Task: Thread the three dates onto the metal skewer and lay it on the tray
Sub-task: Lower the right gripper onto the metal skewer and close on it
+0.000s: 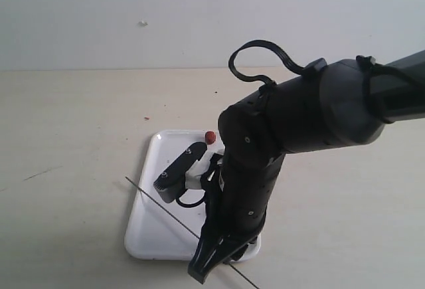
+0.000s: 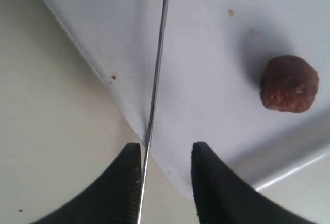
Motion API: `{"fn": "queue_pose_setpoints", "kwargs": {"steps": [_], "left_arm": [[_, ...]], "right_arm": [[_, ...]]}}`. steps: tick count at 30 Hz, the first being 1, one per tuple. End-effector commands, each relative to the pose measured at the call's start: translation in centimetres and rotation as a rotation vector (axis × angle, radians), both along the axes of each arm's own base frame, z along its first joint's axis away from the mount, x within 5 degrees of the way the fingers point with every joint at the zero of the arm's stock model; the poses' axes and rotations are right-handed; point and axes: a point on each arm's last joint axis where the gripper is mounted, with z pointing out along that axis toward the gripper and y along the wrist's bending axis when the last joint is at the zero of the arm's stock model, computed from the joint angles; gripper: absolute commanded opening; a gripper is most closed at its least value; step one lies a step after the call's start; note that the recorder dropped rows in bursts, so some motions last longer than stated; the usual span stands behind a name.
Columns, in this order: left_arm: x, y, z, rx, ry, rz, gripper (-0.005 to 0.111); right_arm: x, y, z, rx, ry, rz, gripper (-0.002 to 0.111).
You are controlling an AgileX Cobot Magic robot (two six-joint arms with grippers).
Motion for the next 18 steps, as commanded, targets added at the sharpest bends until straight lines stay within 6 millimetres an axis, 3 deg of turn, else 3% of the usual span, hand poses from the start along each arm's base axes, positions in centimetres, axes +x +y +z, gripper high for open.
{"fn": "queue_pose_setpoints", "kwargs": {"steps": [1, 18], "left_arm": [[-0.02, -0.01, -0.02, -0.001, -0.01, -0.003, 0.0], [-0.02, -0.01, -0.02, -0.001, -0.01, -0.003, 0.0]], "right_arm": [[0.07, 0.18, -0.46, -0.017, 0.024, 0.01, 0.035], [-0.17, 0.07, -0.07, -0.039, 0.059, 0.035, 0.035]]}}
